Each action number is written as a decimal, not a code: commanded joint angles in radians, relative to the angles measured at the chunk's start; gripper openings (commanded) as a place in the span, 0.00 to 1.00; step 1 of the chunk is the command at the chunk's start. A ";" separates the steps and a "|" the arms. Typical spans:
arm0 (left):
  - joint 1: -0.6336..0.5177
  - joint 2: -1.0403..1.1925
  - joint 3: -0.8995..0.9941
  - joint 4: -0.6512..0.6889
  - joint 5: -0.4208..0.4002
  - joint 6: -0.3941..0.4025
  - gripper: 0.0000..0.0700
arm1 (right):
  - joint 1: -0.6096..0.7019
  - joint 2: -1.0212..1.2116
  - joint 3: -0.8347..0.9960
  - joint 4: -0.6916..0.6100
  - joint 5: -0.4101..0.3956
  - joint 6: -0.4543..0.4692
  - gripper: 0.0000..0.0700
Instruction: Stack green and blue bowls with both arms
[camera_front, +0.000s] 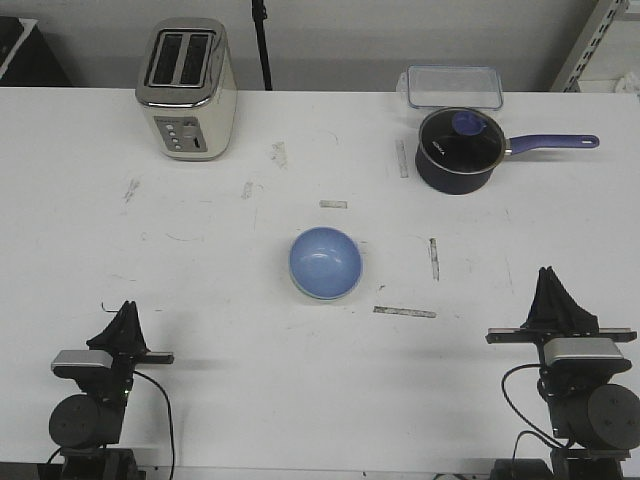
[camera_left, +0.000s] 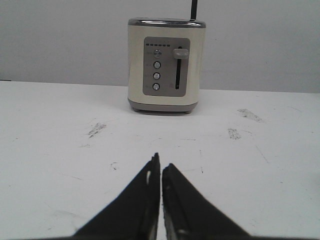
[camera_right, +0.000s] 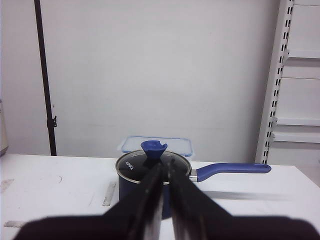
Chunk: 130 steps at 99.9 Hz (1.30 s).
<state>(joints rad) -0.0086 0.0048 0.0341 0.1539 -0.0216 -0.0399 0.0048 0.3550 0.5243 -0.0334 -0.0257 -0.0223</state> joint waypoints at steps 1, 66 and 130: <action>0.002 -0.002 -0.023 0.012 -0.001 -0.003 0.00 | 0.001 -0.001 0.005 0.011 0.000 -0.001 0.01; 0.002 -0.002 -0.023 0.012 -0.001 -0.003 0.00 | 0.002 -0.192 -0.349 0.211 0.008 0.000 0.01; 0.002 -0.002 -0.023 0.010 -0.001 -0.003 0.00 | 0.003 -0.354 -0.512 0.076 0.000 0.053 0.02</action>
<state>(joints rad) -0.0086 0.0048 0.0341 0.1501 -0.0212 -0.0402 0.0063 0.0013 0.0170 0.0311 -0.0257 0.0154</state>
